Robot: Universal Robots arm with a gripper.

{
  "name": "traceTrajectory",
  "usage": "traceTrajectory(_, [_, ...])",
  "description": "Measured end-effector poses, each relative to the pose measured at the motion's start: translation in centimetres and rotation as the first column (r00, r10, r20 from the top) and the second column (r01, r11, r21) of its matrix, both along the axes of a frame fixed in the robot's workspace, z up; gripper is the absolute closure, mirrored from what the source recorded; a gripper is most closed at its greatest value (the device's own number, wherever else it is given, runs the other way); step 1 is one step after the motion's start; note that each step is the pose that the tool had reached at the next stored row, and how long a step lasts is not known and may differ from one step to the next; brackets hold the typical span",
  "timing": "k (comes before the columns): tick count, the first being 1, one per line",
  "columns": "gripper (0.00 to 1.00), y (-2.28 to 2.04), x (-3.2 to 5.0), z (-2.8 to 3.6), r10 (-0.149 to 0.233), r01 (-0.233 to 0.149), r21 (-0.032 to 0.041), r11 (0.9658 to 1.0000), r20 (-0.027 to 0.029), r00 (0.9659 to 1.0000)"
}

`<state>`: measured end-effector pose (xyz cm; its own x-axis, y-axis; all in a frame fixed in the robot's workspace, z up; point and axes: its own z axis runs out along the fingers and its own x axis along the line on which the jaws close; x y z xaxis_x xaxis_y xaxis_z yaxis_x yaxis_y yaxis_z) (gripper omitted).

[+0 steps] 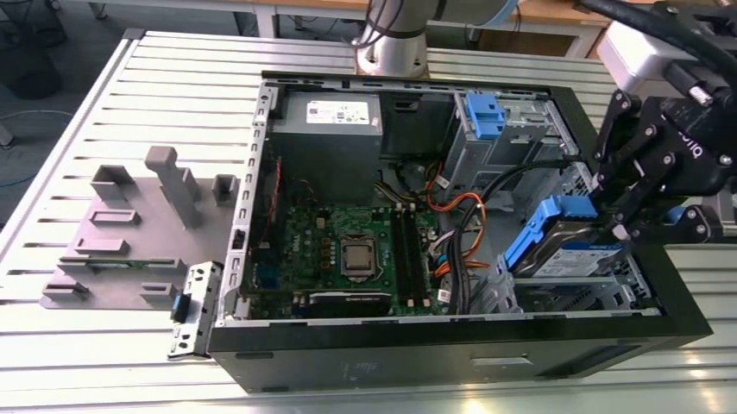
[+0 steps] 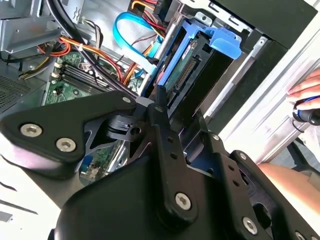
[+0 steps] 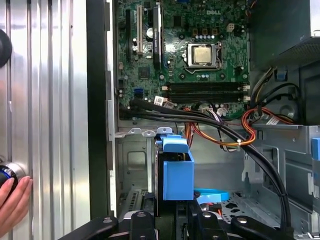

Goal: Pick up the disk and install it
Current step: 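Insert the disk into the insertion slot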

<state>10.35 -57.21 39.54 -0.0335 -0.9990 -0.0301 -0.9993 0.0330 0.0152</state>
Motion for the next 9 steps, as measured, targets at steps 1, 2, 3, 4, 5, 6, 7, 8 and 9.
traceTrajectory(1, [0.65,0.00,0.00,-0.18,0.000,0.000,0.0000,1.0000,0.0000,1.0000])
traceTrajectory(2, [0.65,0.00,0.00,-0.36,0.000,0.000,0.0001,1.0000,0.0000,1.0000])
traceTrajectory(3, [0.65,0.00,0.00,-0.56,0.000,0.000,0.0001,1.0000,0.0000,1.0000])
traceTrajectory(4, [0.65,0.00,0.00,-0.74,0.000,0.000,0.0002,1.0000,0.0000,1.0000])
traceTrajectory(5, [0.65,0.00,0.00,-0.92,0.000,0.000,0.0002,1.0000,0.0000,1.0000])
traceTrajectory(6, [0.65,0.00,0.00,-1.10,0.000,0.000,0.0001,1.0000,0.0000,1.0000])
traceTrajectory(7, [0.65,0.00,0.00,-1.28,0.000,0.000,0.0001,1.0000,0.0000,1.0000])
traceTrajectory(8, [0.65,0.00,0.00,-1.46,0.000,0.000,0.0002,1.0000,0.0000,1.0000])
traceTrajectory(9, [0.65,0.00,0.00,-1.65,0.000,0.000,0.0000,1.0000,0.0000,1.0000])
